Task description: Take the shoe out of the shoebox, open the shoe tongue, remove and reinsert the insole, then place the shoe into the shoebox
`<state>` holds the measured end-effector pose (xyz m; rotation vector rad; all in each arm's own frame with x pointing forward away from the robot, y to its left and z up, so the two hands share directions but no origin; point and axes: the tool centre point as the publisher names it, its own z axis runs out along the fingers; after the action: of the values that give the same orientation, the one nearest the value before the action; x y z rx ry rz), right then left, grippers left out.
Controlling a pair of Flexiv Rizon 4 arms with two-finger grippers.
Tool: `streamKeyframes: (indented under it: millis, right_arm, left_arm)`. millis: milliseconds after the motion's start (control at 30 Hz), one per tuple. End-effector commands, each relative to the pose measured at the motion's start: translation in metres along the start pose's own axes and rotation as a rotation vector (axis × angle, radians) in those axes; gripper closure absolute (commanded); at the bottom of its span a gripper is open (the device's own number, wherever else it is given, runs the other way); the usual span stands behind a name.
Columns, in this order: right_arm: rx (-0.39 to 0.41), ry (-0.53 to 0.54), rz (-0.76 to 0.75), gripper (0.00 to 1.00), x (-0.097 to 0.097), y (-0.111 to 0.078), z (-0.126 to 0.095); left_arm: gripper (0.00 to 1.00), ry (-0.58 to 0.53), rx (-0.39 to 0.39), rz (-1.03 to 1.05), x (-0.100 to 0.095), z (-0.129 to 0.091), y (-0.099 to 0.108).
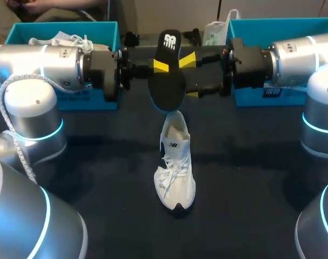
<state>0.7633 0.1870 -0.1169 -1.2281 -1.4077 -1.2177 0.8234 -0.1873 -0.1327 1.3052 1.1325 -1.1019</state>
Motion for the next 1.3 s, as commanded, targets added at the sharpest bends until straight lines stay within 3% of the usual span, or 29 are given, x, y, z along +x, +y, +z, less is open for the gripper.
streamKeyframes:
  millis: [33, 100, 167, 267, 333, 500, 667, 833, 900, 967, 1233, 1267, 1300]
  right_arm:
    - [0.006, 0.0, 0.005, 0.0, -0.002, 0.005, 0.009]
    - [0.008, 0.003, 0.008, 0.01, -0.003, 0.005, 0.011]
    - [0.008, 0.005, 0.009, 0.08, -0.004, 0.006, 0.012]
    - [0.007, 0.008, 0.011, 0.29, -0.004, 0.006, 0.013]
    - [0.006, 0.01, 0.012, 0.49, -0.004, 0.005, 0.013]
    - [0.0, 0.012, 0.013, 0.55, -0.005, 0.005, 0.014]
    - [-0.006, 0.014, 0.01, 0.74, -0.006, 0.004, 0.014]
    - [-0.008, 0.017, 0.011, 0.78, -0.005, 0.004, 0.015]
    - [-0.008, 0.018, 0.011, 0.84, -0.005, 0.004, 0.015]
    - [-0.008, 0.02, 0.01, 1.0, -0.005, 0.003, 0.015]
    - [-0.007, 0.023, 0.004, 1.0, -0.005, 0.003, 0.016]
    - [-0.008, 0.023, 0.003, 1.0, -0.005, 0.003, 0.016]
    - [-0.009, 0.022, 0.003, 1.0, -0.005, 0.003, 0.016]
  left_arm:
    - [1.0, -0.013, -0.006, 0.005, 0.001, 0.012, 0.001]
    - [1.0, -0.021, -0.006, 0.003, 0.0, 0.015, 0.0]
    - [1.0, -0.026, -0.01, 0.001, -0.001, 0.018, 0.0]
    - [1.0, -0.033, -0.016, 0.001, -0.002, 0.023, -0.001]
    - [1.0, -0.038, -0.015, 0.001, -0.003, 0.025, -0.002]
    - [1.0, -0.05, -0.013, 0.003, -0.006, 0.028, -0.004]
    - [1.0, -0.063, -0.019, -0.004, -0.008, 0.029, -0.005]
    - [1.0, -0.068, -0.023, -0.003, -0.009, 0.029, -0.006]
    - [1.0, -0.068, -0.022, -0.003, -0.009, 0.029, -0.006]
    - [1.0, -0.068, -0.023, -0.004, -0.01, 0.029, -0.006]
    - [1.0, -0.065, -0.021, -0.008, -0.011, 0.027, -0.01]
    - [0.97, -0.065, -0.018, -0.011, -0.012, 0.026, -0.009]
    - [0.6, -0.063, -0.013, -0.012, -0.013, 0.025, -0.009]
